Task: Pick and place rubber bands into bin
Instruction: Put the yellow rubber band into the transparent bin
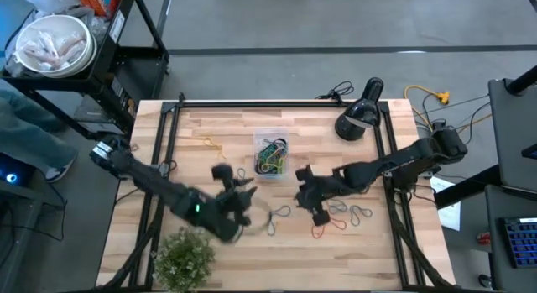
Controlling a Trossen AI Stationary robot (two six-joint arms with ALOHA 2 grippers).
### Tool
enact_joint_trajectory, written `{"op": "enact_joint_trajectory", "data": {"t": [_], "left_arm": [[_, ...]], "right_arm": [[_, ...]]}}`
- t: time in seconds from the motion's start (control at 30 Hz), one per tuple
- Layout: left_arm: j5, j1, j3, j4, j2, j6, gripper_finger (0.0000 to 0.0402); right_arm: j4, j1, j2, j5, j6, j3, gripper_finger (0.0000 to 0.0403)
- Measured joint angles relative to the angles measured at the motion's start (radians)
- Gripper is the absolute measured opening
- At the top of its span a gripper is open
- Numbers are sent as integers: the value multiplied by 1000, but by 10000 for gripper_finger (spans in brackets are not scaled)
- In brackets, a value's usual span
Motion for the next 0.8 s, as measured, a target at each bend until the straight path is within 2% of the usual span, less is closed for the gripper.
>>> {"op": "enact_joint_trajectory", "data": {"t": [0.2,0.4,0.6,0.7,0.8], "left_arm": [[311,198,-2,-180,-133,-30,115],[517,403,-2,-314,-217,-34,115],[686,581,-2,-353,-214,-21,115],[772,656,-3,-362,-177,-102,115],[806,710,-8,-385,-128,-225,115]], "right_arm": [[47,90,30,1,68,-68,95],[242,144,63,1,69,-142,85],[363,173,98,1,72,-157,78],[424,180,123,-11,69,-155,77],[465,180,152,-49,69,-153,79]]}}
